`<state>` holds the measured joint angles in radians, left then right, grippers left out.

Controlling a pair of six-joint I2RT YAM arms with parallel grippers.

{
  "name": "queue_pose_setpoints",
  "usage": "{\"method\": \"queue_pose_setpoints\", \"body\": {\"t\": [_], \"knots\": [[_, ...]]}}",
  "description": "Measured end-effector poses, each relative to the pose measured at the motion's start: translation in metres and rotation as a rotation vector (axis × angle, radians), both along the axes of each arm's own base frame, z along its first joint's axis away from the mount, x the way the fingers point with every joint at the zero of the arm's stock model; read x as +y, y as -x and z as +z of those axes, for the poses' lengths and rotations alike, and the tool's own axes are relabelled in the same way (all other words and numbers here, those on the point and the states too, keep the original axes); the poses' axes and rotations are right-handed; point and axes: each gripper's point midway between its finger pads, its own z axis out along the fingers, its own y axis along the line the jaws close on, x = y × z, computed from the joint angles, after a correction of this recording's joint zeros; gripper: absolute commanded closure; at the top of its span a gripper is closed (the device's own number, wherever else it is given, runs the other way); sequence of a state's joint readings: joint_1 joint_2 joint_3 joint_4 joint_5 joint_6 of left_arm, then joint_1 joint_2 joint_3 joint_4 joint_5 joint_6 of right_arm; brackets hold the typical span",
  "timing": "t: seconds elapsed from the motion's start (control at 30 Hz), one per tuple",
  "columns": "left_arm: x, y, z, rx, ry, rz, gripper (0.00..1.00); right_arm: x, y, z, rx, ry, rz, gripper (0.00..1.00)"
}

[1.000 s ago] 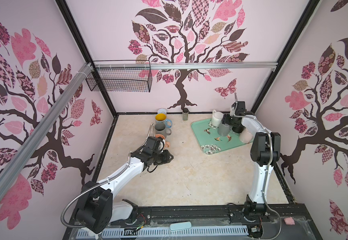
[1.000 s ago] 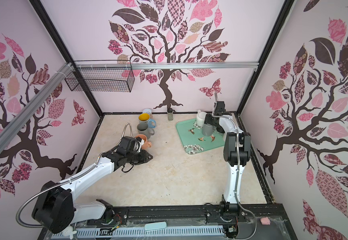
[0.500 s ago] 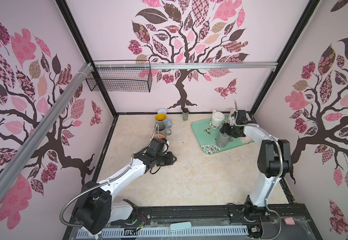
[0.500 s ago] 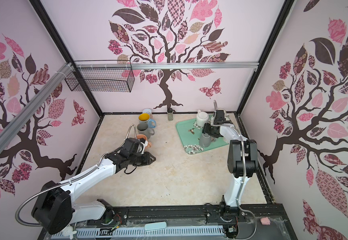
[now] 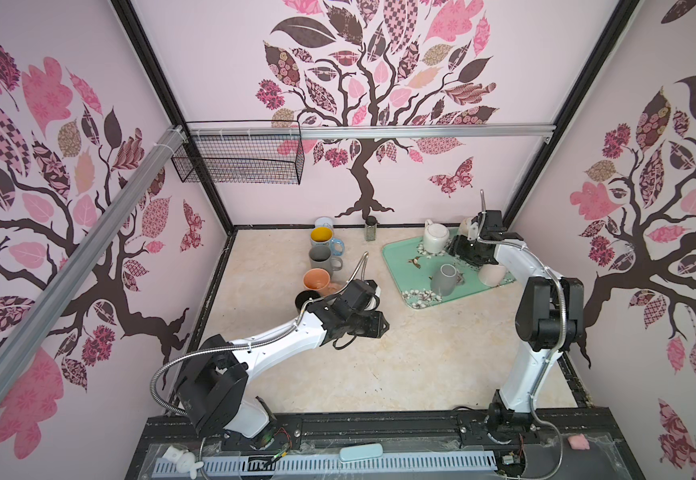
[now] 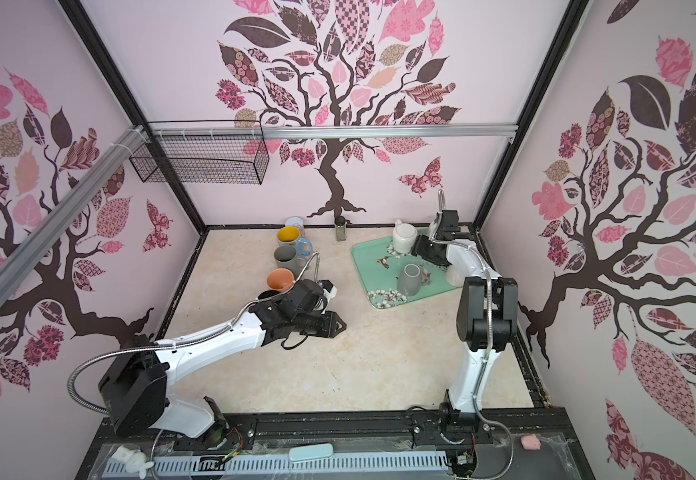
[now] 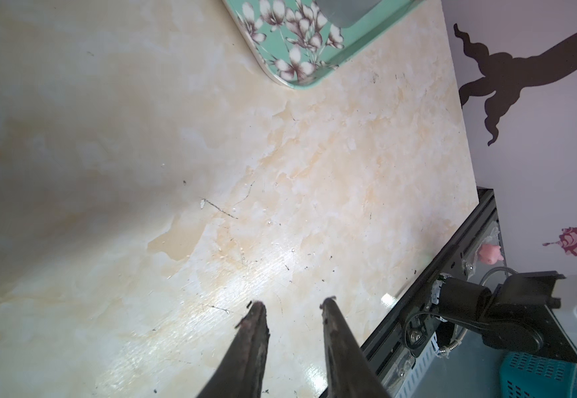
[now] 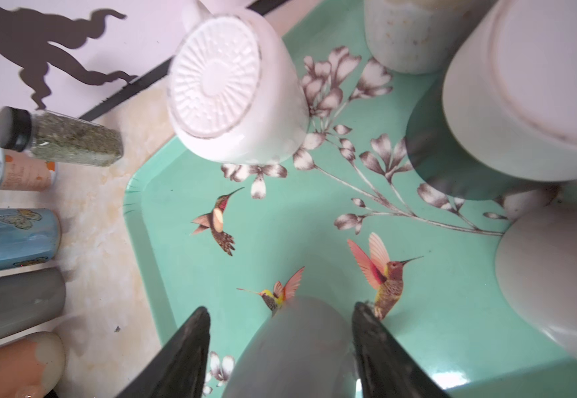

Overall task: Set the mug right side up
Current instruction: 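Lower the right gripper toward the grey mug on the green tray, then close the right gripper on the grey mug's handle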

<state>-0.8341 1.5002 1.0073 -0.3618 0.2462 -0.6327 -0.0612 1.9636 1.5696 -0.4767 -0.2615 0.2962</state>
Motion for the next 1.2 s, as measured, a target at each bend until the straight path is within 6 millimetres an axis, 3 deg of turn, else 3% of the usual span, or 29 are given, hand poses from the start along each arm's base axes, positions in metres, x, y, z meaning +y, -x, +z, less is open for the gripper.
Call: {"method": "queue_pose_setpoints", "body": {"t": [0.17,0.6,0.97,1.2], "knots": [[-0.002,-0.001,-0.003,0.000,-0.009,-0.001,0.70,-0.007,0.016,-0.036,0.111,-0.018,-0.011,0.49],[-0.007,-0.002,-0.004,0.006,-0.002,-0.012,0.70,-0.007,0.063,-0.083,0.255,-0.029,-0.019,0.58],[-0.008,-0.001,-0.003,0.012,0.005,-0.021,0.70,0.001,0.094,-0.062,0.220,-0.029,-0.010,0.60],[-0.010,0.000,-0.002,0.010,0.015,-0.025,0.70,0.021,0.101,-0.047,0.170,-0.034,0.040,0.61]]}}
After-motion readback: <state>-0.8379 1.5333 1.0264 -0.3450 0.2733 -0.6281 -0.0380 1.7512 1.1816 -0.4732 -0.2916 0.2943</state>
